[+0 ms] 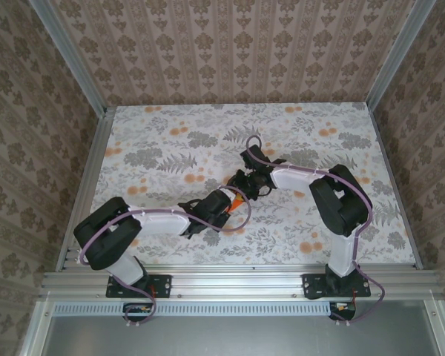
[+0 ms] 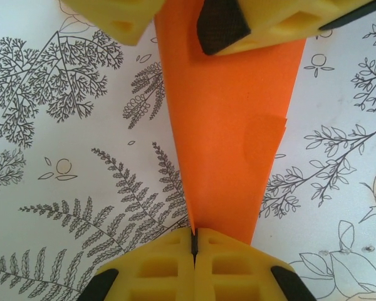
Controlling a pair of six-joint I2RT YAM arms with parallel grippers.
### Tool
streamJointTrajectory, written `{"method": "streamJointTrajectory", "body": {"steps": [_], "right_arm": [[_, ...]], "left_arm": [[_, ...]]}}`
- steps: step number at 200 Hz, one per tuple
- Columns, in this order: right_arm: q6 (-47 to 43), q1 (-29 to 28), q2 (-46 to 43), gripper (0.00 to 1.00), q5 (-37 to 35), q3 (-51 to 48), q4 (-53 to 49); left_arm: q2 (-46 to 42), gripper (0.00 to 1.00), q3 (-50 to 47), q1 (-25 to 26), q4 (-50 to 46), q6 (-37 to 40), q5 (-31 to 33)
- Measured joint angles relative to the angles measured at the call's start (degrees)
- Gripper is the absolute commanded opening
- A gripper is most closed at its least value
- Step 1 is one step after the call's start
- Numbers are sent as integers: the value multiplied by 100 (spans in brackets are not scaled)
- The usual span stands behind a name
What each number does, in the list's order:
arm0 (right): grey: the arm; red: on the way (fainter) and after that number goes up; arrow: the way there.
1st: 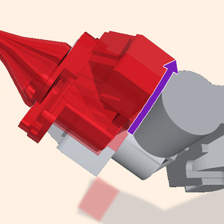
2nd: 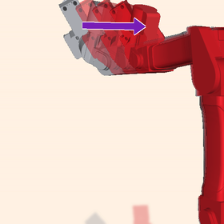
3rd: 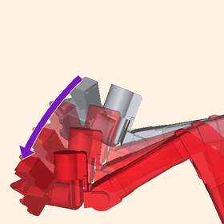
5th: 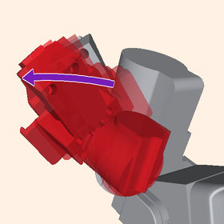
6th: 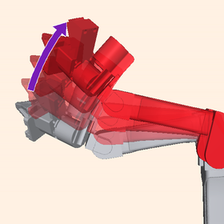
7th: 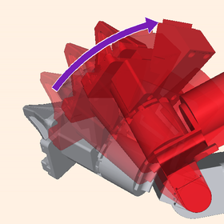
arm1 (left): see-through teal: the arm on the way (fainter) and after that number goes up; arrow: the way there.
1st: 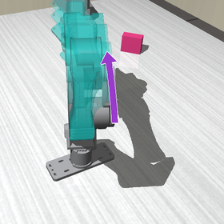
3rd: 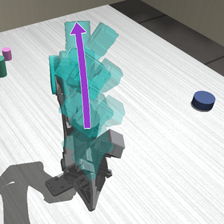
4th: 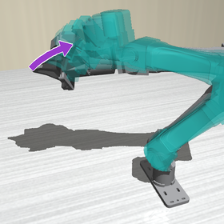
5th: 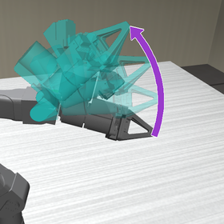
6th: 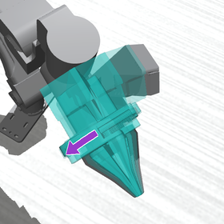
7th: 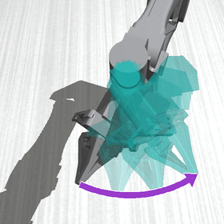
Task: Fold a paper plane with a square sheet of paper (pick it up from the middle)
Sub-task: Fold the wing for the fifth time at the center of the table.
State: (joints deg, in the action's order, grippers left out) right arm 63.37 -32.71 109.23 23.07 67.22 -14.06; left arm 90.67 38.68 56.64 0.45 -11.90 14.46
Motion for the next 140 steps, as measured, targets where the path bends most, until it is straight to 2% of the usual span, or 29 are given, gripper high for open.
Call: {"method": "streamJointTrajectory", "body": {"steps": [34, 53, 76, 98, 118, 140], "right_arm": [[-127, -37, 0, 16, -199, 26, -251], [-199, -57, 0, 9, -249, 26, -308], [-238, -57, -11, 7, -293, 26, -315], [-376, -57, -17, 6, -295, 20, -278], [-632, -44, -55, 6, -269, -50, -168], [-1086, 9, -203, 6, -142, -232, -4]], "left_arm": [[13, 1, 11, 7, -4, 2, 57], [13, 5, 13, 9, -4, 2, 63], [13, 19, 42, 7, -59, -57, 50], [9, 38, 87, -11, -155, -203, -87], [-155, 54, 59, -125, -190, -391, -455], [-699, 63, -144, -455, -79, -636, -1097]]}}
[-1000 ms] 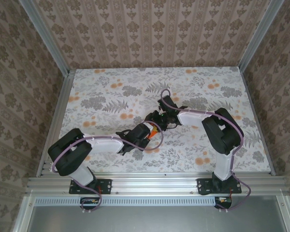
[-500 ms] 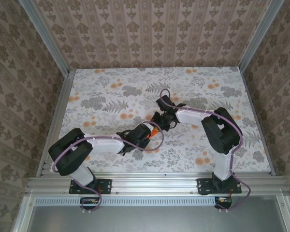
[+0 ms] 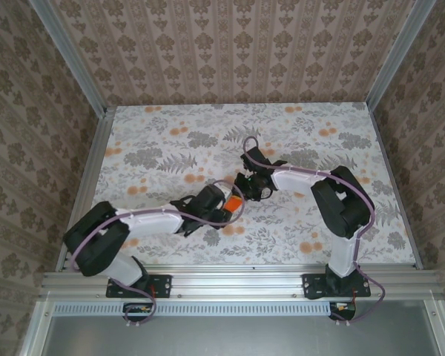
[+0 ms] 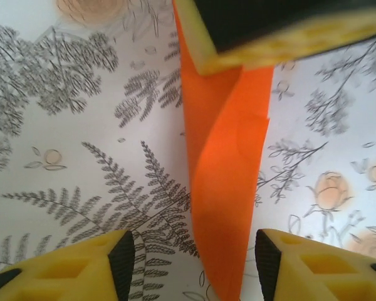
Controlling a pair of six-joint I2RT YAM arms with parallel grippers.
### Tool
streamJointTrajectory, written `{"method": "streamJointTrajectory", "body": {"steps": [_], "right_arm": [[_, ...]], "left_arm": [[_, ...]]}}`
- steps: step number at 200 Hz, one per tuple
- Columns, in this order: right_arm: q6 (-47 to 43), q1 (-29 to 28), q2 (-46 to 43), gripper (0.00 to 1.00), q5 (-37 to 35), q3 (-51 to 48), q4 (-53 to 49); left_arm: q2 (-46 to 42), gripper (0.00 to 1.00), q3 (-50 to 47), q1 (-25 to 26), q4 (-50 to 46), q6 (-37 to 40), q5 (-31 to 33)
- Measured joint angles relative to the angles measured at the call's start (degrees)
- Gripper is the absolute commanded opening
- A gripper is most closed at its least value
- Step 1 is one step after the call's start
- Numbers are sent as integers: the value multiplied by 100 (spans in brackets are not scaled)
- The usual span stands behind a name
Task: Fold a paper plane with a square sheet of paper (pick it up from the middle)
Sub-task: Fold the wing for the fifth time at the center of the table.
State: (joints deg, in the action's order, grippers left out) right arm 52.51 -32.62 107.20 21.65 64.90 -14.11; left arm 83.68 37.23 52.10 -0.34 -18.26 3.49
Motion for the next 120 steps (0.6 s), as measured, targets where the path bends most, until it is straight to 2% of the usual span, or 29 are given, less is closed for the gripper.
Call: {"method": "streamJointTrajectory", "body": {"steps": [24, 51, 96, 120], "right_arm": [[-603, 61, -166, 6, 192, -125, 83], [-1303, 153, -236, 6, 529, -229, 216], [-1928, 431, -236, 6, 1272, -608, 527], [-2111, 520, -236, 7, 1556, -638, 649]], "left_arm": [[-581, 66, -350, -522, 330, -426, -732], [-706, 63, -719, -1097, 828, -1064, -1469], [-31, 48, -868, -1467, 1587, -1976, -2465], [413, 46, -868, -1469, 2026, -2258, -2863]]}}
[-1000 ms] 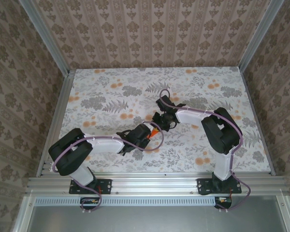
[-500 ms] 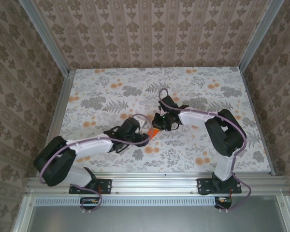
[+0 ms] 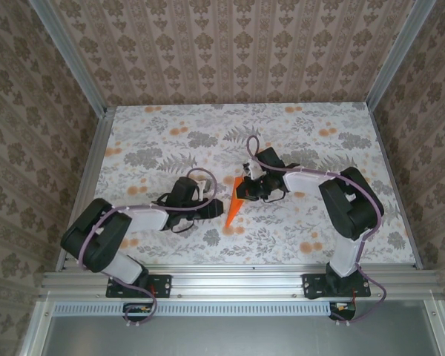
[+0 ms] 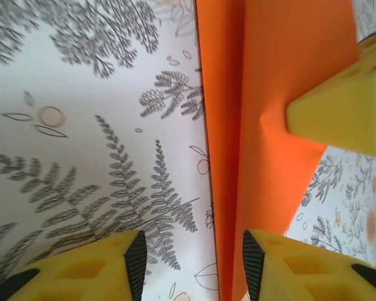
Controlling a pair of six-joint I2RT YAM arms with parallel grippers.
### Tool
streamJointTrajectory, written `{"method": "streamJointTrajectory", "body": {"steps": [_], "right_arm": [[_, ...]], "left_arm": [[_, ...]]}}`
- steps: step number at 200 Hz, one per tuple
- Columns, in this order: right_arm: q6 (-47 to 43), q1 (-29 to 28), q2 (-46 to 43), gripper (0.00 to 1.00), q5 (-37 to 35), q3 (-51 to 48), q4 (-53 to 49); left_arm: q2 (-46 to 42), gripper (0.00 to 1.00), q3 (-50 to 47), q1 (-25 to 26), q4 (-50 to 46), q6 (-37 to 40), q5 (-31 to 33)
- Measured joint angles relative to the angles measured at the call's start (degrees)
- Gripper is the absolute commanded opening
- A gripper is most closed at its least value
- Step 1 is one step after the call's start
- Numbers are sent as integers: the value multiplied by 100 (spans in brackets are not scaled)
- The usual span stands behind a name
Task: Fold a paper plane with a square sheet of paper (pick it up from the middle)
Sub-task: Fold the wing for the fifth time at the center of the table.
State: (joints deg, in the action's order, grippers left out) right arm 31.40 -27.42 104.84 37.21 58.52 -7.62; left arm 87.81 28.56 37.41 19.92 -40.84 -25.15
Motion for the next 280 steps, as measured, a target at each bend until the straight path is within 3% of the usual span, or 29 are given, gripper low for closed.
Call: {"method": "streamJointTrajectory", "body": {"steps": [94, 187, 243, 280], "right_arm": [[-424, 243, 127, 8, 579, -4, 184], [-472, 260, 472, 8, 662, -4, 282], [-466, 308, 608, 11, 702, -4, 417], [-422, 319, 673, 15, 706, -4, 520]], "left_arm": [[691, 41, 87, -44, 1099, -474, -667], [911, 37, 284, -26, 1121, -551, -774], [975, 25, 367, 17, 922, -546, -772], [997, 23, 374, 22, 905, -546, -776]]}}
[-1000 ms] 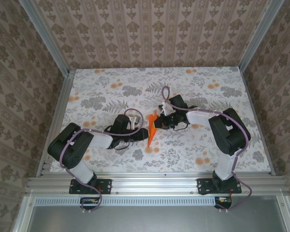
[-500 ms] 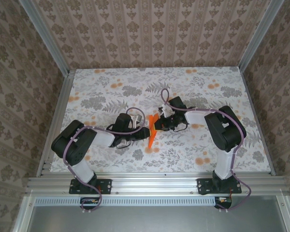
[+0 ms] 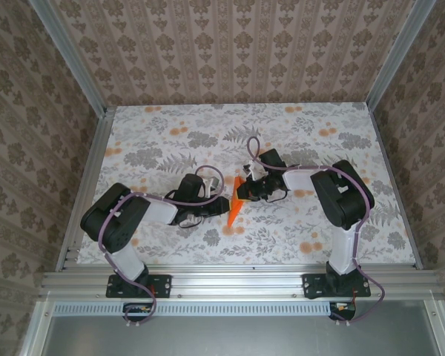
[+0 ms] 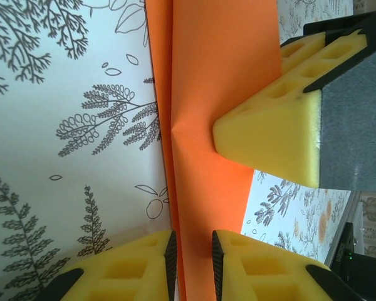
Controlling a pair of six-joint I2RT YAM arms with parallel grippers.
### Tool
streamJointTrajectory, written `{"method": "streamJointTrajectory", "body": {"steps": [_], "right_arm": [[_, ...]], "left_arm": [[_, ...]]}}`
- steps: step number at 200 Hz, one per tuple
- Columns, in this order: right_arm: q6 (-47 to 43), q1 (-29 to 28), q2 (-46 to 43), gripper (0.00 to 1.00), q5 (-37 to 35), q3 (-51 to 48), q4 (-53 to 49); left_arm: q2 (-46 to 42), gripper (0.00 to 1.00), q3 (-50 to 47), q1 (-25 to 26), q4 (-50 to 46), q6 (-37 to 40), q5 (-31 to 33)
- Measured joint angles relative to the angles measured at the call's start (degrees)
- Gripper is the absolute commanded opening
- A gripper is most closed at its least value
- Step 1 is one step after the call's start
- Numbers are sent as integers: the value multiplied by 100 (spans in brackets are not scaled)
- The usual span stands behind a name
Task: Fold a paper plane with a square sheet of paper (pick it up from the middle)
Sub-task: Fold the wing for the fifth time at the center of the table.
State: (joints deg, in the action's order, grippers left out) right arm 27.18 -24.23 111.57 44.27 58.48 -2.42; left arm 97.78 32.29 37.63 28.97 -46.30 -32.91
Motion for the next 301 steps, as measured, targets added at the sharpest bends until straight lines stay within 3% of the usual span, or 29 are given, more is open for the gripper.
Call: {"method": "streamJointTrajectory", "body": {"steps": [68, 174, 252, 301], "right_arm": [[260, 26, 70, 29, -4, -11, 256], [363, 35, 68, 32, -4, -76, 378], [476, 35, 68, 31, -11, -83, 404], [498, 35, 68, 32, -28, -81, 400]], "left_arm": [[98, 17, 83, 101, -26, 0, -46], [96, 16, 304, 365, -216, -109, 214], [-702, 41, 79, 605, -723, 114, 1025], [-903, 44, 79, 1220, -1276, 566, 1788]]}}
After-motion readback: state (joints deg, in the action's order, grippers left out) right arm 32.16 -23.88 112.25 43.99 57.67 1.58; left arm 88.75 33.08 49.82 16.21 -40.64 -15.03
